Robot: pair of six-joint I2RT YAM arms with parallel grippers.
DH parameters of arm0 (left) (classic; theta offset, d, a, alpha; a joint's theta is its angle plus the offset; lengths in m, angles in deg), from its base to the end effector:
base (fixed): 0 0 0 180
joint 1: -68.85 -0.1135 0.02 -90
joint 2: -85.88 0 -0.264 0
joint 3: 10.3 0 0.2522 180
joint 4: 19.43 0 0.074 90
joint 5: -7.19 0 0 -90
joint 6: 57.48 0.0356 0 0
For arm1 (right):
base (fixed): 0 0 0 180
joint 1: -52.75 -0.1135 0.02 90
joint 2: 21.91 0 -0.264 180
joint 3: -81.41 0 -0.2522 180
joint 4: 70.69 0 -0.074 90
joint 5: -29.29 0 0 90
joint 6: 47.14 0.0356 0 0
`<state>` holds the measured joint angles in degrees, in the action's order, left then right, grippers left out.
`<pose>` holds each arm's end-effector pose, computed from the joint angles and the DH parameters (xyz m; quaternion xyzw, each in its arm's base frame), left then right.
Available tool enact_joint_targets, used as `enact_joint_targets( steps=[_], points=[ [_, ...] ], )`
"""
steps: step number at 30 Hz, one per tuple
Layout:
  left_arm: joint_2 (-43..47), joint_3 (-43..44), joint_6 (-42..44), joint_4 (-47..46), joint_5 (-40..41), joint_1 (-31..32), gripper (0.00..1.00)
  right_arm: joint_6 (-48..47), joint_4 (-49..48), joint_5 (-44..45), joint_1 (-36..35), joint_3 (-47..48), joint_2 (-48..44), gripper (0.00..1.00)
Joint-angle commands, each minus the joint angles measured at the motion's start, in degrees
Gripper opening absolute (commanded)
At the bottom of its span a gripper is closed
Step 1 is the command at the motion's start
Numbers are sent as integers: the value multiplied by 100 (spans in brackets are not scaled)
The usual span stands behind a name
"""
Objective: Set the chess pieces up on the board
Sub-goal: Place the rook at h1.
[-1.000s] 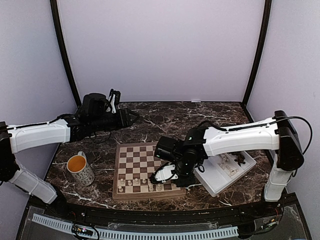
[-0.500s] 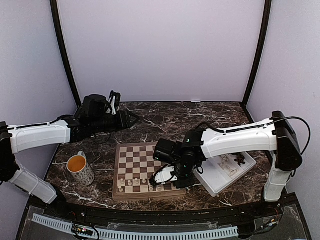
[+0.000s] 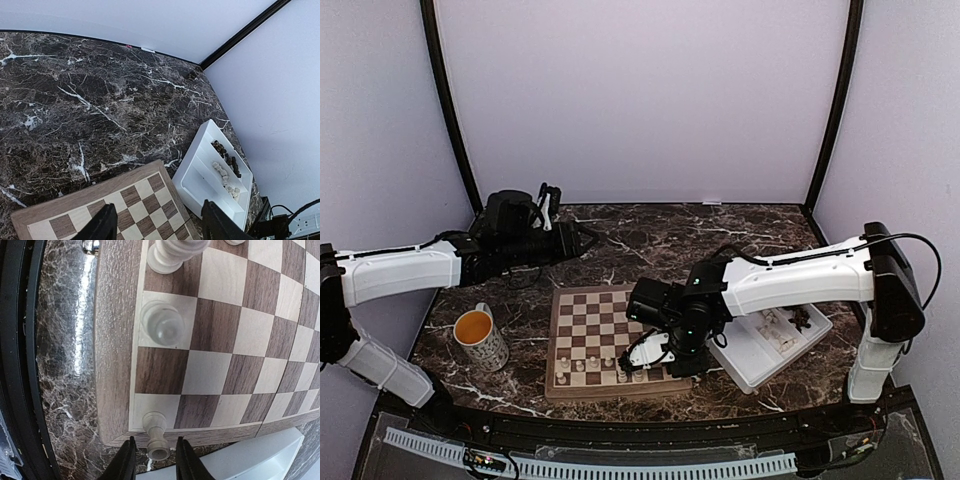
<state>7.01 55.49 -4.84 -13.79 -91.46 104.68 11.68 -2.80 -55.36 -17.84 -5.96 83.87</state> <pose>0.2548 -0.1906 0.2804 0.0331 0.8109 -0.3956 0.4300 0.1209 0.3332 0.2021 -0.7704 0.6311 -0.0175 0.0891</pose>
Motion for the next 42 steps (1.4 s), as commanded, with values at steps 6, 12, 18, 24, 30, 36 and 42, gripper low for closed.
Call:
enact_joint_targets(
  steps=[6, 12, 18, 24, 30, 36, 42],
  points=[
    [92, -82, -60, -153, -107, -33, 59, 6, 75, -227, -78, 149, 56, 16],
    [120, -120, -70, -159, -102, -33, 59, 0, 90, -263, -74, 228, 92, 12],
    [109, -158, -95, -204, -129, -33, 60, 4, 84, -239, -77, 282, 157, 11],
    [111, -167, -103, -225, -164, -33, 59, 15, 99, -223, -77, 306, 199, 13],
    [126, -183, -104, -217, -168, -33, 60, 32, 79, -153, -76, 304, 132, 25],
    [161, -109, -17, -126, -151, -33, 59, -15, 164, -73, -61, 271, -271, 37],
    [234, 126, 413, 129, -60, -34, 60, -83, 288, -383, 416, 67, -1096, 40]
  ],
)
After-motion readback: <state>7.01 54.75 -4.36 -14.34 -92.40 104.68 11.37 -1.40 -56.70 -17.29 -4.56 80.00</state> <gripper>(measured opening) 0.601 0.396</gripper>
